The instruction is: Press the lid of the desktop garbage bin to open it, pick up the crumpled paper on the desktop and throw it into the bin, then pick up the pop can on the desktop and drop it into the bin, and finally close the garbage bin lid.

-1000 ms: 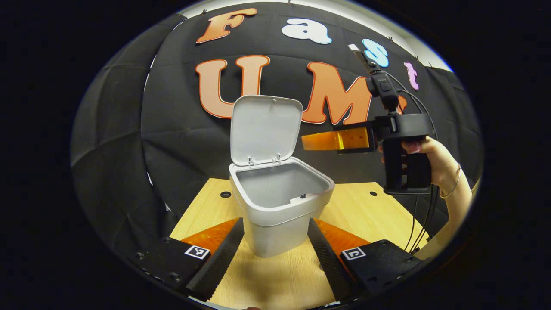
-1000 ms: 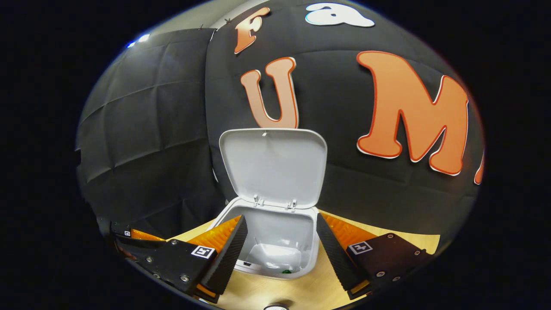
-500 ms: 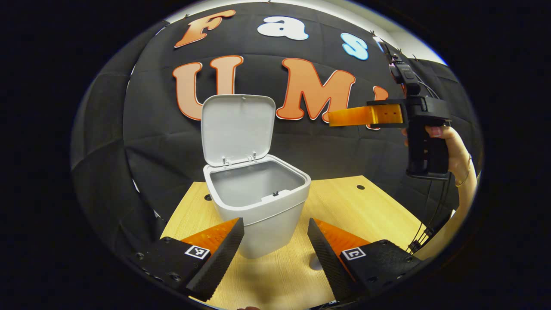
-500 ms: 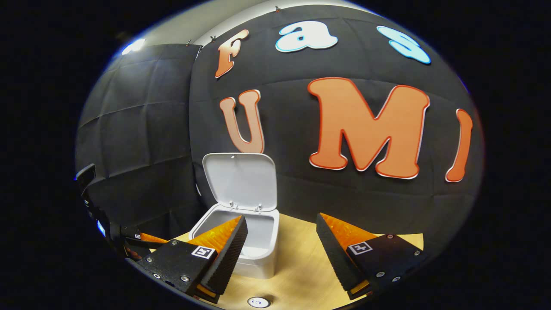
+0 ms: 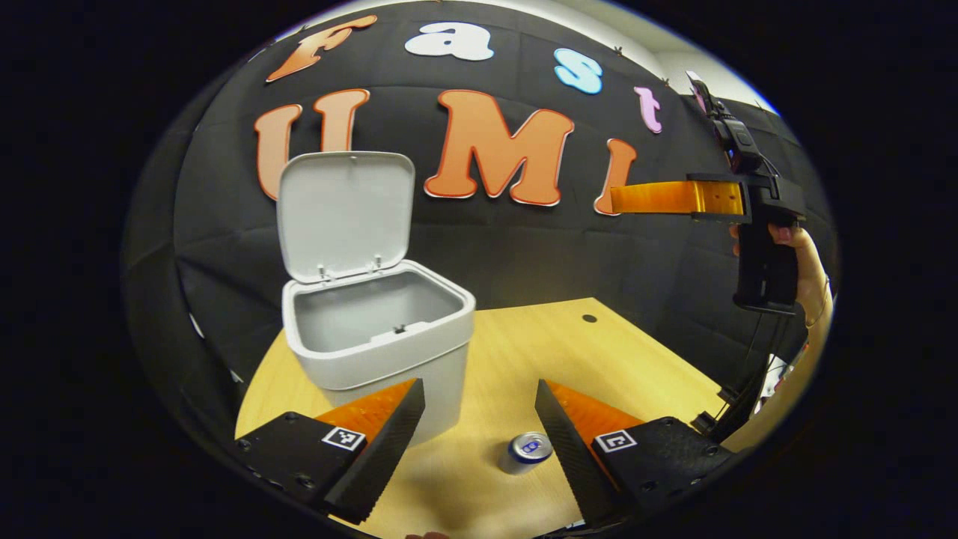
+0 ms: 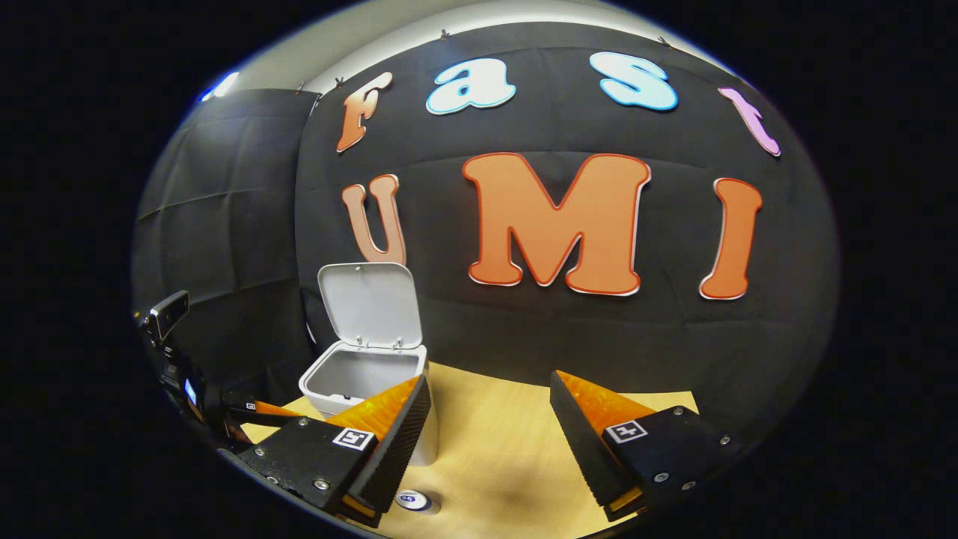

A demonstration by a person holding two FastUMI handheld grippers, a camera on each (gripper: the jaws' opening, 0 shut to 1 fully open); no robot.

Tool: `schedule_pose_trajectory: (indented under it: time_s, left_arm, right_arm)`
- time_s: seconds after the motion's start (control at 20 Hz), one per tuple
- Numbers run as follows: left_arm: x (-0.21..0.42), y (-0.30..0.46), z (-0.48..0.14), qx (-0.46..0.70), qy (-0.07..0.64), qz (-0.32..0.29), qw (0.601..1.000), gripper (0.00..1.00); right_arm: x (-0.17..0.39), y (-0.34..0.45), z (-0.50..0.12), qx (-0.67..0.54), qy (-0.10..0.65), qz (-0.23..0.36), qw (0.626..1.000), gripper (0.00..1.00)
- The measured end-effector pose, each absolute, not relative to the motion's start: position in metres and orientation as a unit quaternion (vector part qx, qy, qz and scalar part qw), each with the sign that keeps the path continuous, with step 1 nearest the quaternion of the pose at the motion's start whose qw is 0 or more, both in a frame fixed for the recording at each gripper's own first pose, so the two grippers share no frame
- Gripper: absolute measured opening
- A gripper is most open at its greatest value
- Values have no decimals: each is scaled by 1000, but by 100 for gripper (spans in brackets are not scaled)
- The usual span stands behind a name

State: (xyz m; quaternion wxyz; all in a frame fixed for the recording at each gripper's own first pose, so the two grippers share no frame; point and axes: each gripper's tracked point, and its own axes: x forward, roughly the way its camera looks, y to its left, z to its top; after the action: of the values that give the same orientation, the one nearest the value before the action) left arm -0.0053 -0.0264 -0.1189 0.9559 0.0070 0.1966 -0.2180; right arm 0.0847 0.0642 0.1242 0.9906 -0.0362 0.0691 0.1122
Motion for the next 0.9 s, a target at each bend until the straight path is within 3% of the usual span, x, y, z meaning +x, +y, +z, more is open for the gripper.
schedule_pose_trajectory:
  time_s: [0.2, 0.3, 0.6, 0.65, 0.7, 0.9]
  left_arm:
    - [-10, -61, -146, 7, 216, -249, 944, 95]
    - [-11, -77, -162, 4, 225, -263, 938, 95]
    - [-8, -105, -229, 52, 269, -272, 922, 96]
    - [-6, -109, -239, 59, 272, -275, 920, 97]
    - [-4, -112, -248, 63, 274, -277, 919, 97]
    - [-3, -119, -288, 61, 295, -281, 911, 97]
  right_arm:
    - [72, 28, 114, -30, 79, 82, 993, 100]
    - [63, 13, 108, -28, 83, 71, 994, 96]
    - [48, -28, 86, -17, 107, 42, 993, 96]
    - [46, -32, 83, -15, 111, 38, 993, 100]
    - [44, -37, 79, -12, 116, 35, 993, 96]
    - [36, -50, 65, -9, 135, 28, 990, 96]
